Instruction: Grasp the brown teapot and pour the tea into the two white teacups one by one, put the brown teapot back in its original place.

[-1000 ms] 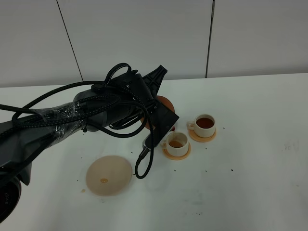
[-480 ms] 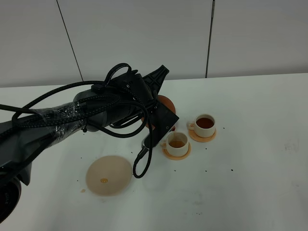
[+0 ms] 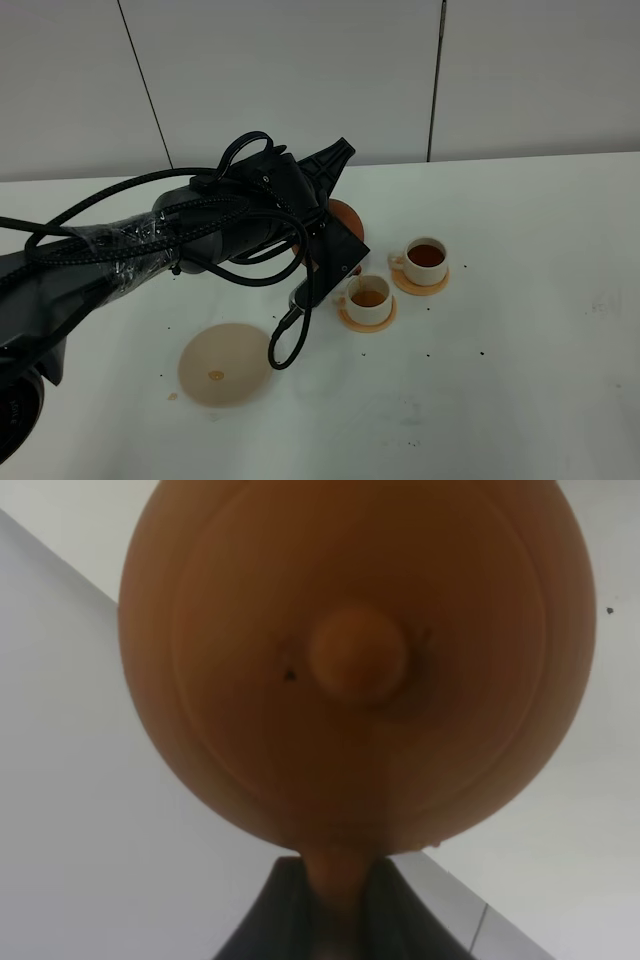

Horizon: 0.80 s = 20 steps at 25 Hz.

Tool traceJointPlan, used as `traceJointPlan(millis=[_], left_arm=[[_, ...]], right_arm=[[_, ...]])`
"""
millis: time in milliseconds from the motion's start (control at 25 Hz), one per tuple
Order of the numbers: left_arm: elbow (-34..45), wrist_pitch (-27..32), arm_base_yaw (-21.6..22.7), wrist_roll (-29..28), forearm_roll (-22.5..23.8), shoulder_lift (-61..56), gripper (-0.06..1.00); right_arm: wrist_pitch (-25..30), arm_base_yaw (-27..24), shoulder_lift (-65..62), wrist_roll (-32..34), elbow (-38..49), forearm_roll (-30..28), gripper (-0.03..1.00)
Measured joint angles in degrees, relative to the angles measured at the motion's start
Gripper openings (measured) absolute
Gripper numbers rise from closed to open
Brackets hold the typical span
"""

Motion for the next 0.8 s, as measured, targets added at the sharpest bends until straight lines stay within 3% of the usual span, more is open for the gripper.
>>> traceJointPlan(millis=[800], left_arm=[[0.0, -0.7, -0.4, 2.6, 1.4, 0.0, 0.17]], right_arm=[[0.0, 0.0, 0.0, 0.0, 0.0, 0.0, 0.24]])
